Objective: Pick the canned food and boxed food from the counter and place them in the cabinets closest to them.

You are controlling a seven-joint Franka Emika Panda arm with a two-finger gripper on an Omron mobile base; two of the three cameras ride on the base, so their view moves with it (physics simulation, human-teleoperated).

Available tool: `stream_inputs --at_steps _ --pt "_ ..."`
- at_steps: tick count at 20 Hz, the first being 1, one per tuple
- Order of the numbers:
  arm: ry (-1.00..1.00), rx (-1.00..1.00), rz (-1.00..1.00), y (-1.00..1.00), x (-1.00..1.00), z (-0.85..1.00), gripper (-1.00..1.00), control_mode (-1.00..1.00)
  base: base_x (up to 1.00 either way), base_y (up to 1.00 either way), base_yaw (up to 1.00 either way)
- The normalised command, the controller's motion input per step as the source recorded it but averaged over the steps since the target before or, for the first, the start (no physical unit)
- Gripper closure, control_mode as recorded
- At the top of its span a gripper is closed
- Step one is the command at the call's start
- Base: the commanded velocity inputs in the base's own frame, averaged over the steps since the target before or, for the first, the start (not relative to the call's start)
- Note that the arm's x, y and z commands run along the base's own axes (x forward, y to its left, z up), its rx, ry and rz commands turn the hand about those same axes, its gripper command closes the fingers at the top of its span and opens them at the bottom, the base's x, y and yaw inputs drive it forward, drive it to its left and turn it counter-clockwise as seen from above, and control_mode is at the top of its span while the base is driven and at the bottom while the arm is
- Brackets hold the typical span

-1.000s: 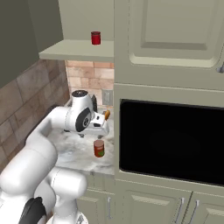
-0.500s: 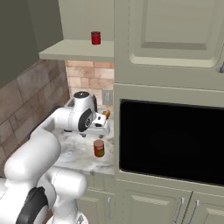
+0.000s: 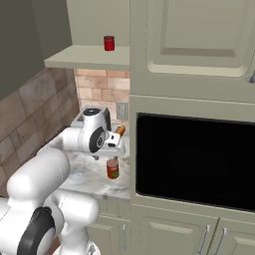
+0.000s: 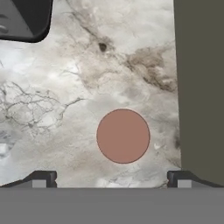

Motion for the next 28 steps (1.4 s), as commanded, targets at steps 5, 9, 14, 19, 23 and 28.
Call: stream_inputs --at_steps 5,9,14,19,23,28 --pt "0.00 -0.03 0.00 -0.01 0.03 -0.22 -1.00 -1.00 0.00 0.00 0.00" --pt "0.00 -0.03 0.00 -0.05 0.01 -0.22 -1.00 -1.00 0.00 0.00 0.00" --pt "0.00 -0.02 0.00 -0.10 0.05 -0.18 -1.00 -1.00 0.00 0.00 0.00" --pt "0.00 0.00 0.00 -0.12 0.11 -0.10 -1.00 -1.00 0.00 0.00 0.00" --pt "0.00 0.00 0.00 -0.08 0.18 -0.09 -1.00 -1.00 0.00 0.00 0.00" --pt "0.00 0.00 0.00 -0.01 0.21 -0.16 -1.00 -1.00 0.00 0.00 0.00"
